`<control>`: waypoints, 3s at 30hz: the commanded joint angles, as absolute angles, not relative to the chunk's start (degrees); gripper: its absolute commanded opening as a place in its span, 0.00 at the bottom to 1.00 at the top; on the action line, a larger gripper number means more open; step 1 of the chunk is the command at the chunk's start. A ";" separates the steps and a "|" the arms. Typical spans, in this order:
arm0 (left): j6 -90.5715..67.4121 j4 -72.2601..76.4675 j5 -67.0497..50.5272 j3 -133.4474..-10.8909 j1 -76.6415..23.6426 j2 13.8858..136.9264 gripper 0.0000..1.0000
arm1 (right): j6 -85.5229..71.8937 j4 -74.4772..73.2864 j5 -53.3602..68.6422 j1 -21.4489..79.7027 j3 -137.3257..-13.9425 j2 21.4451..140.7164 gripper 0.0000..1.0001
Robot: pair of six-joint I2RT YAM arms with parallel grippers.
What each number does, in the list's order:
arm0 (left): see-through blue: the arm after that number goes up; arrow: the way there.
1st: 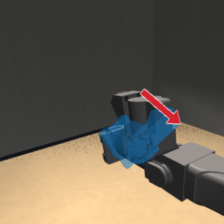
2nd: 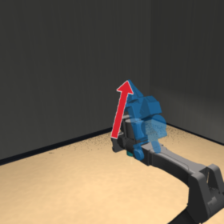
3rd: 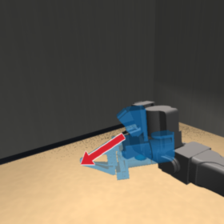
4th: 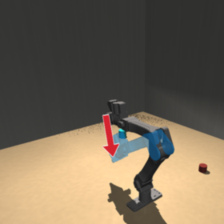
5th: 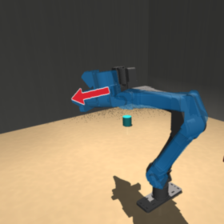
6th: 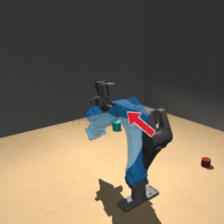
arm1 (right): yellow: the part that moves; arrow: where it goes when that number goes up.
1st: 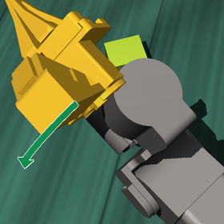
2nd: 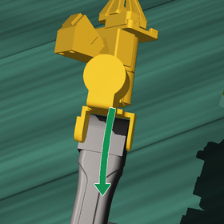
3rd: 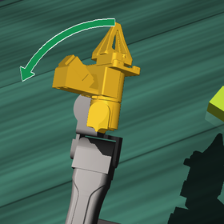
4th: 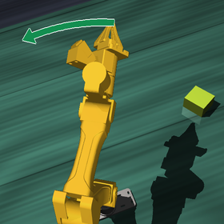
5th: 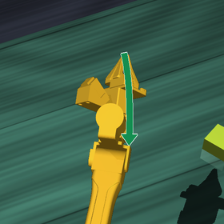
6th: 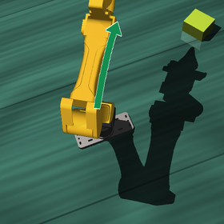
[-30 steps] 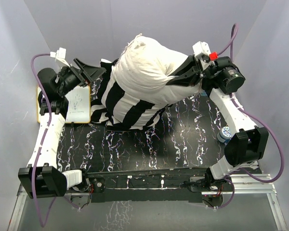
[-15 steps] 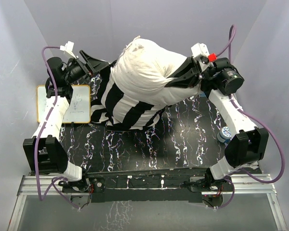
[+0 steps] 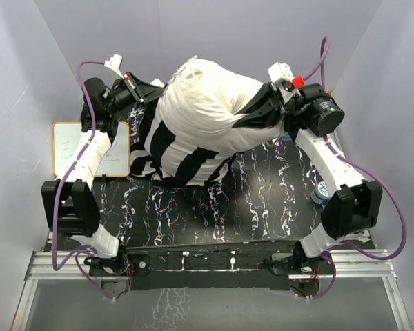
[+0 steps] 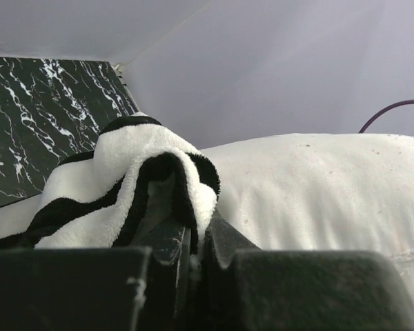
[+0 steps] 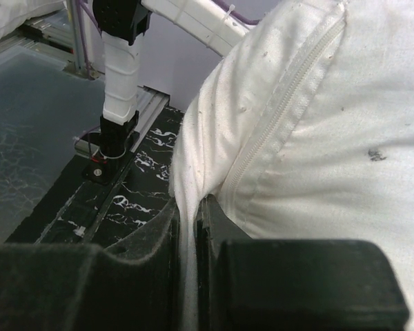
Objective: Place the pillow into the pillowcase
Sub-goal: Stuff the pillow into the pillowcase.
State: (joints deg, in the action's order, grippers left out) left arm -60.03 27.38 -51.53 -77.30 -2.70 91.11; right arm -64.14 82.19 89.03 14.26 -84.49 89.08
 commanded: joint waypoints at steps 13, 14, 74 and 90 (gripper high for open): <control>-61.58 48.97 -47.65 -69.92 2.05 88.37 0.00 | 5.98 -25.68 43.43 35.35 -136.43 109.12 0.40; -62.99 52.67 -50.22 -69.11 2.50 89.25 0.00 | 9.52 -28.13 37.91 39.77 -136.75 109.75 0.43; -91.67 101.77 -66.20 -66.27 6.49 95.31 0.00 | -87.28 30.53 35.92 7.29 -103.96 132.44 0.84; -79.15 66.07 -49.36 -76.95 9.07 88.83 0.00 | -93.71 44.70 47.11 1.56 -103.45 115.80 0.08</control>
State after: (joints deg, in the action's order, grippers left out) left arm -86.70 76.42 -60.36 -68.66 7.64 97.62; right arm -93.73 39.75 44.73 6.02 -93.67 127.52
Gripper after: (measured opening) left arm 0.034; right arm 0.101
